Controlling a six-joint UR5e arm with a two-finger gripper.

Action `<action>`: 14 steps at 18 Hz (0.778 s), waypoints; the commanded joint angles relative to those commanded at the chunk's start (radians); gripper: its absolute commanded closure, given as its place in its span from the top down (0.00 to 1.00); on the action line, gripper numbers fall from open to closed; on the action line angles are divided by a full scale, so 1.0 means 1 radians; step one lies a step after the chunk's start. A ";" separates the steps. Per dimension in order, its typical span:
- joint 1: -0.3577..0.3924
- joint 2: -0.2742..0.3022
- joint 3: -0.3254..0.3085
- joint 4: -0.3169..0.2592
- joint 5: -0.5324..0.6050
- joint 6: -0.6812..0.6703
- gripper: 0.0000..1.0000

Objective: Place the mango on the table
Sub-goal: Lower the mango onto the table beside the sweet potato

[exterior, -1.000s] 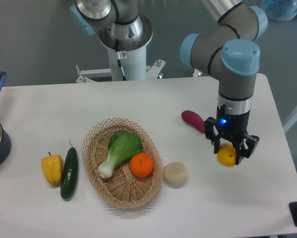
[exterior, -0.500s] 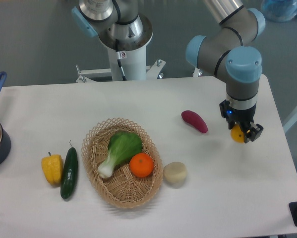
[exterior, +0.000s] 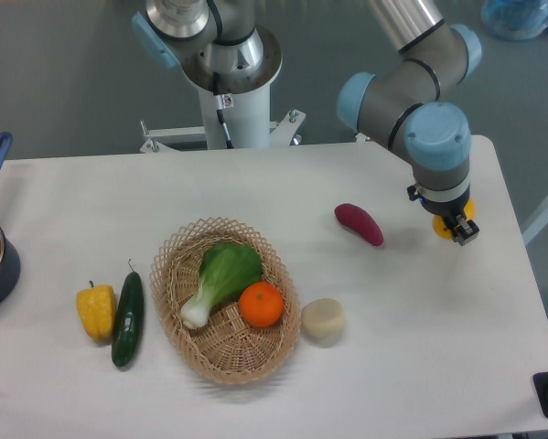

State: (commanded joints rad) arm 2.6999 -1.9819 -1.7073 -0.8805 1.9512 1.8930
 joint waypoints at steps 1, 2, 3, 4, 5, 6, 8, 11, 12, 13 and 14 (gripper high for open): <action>-0.002 -0.008 0.000 0.000 0.003 -0.003 0.48; -0.003 -0.014 0.000 0.002 0.012 -0.008 0.48; -0.012 -0.023 0.002 0.003 0.043 -0.008 0.48; -0.031 -0.031 0.002 0.003 0.092 -0.008 0.48; -0.057 -0.046 0.002 0.008 0.132 -0.011 0.48; -0.074 -0.055 0.002 0.011 0.149 -0.021 0.48; -0.075 -0.055 0.002 0.009 0.141 -0.034 0.48; -0.078 -0.067 -0.002 0.012 0.140 -0.069 0.49; -0.080 -0.071 -0.008 0.012 0.137 -0.087 0.49; -0.080 -0.074 -0.020 0.014 0.132 -0.104 0.49; -0.080 -0.075 -0.021 0.014 0.126 -0.109 0.49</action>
State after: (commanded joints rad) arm 2.6200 -2.0571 -1.7288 -0.8667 2.0771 1.7841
